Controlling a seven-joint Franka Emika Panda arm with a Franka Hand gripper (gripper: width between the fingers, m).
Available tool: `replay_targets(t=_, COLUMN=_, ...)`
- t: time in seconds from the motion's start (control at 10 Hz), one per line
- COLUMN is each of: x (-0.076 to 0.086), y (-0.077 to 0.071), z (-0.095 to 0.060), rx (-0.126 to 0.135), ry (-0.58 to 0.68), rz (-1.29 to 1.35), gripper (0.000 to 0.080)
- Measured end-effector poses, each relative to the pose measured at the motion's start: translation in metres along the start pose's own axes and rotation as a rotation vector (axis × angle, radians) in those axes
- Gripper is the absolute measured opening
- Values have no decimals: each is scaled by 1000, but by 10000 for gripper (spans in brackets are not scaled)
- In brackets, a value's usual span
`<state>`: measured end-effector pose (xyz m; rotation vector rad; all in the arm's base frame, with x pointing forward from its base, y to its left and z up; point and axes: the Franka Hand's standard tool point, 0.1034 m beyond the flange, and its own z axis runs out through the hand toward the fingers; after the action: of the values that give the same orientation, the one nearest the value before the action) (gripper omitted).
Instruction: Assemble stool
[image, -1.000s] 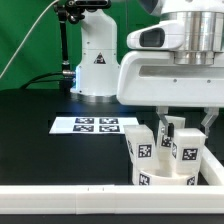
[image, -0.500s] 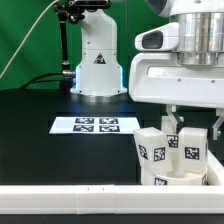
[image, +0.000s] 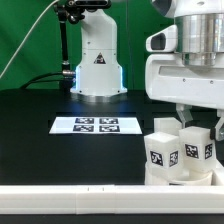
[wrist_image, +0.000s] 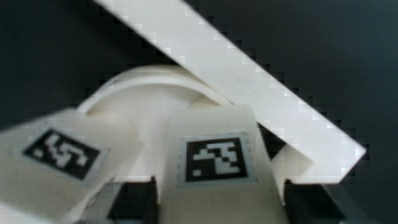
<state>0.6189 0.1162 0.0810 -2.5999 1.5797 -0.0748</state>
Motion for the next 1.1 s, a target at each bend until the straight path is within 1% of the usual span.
replay_targets(t=0.3, x=-1, y=0, z=0, rx=7, ry=-18, rz=201, gripper=340)
replay_targets(t=0.5, x=-1, y=-1, z=0, rx=10, ry=-28, rz=285, gripper=340)
replay_targets(t=0.8, x=-1, y=0, z=0, rx=5, ry=-44, rz=389, gripper=340)
replay_targets(t=1.0, x=-1, y=0, z=0, rx=5, ry=-44, rz=381, gripper=346)
replay_targets(t=1.1, x=0, y=0, z=-1, rx=4, ry=-43, rz=356, gripper=542)
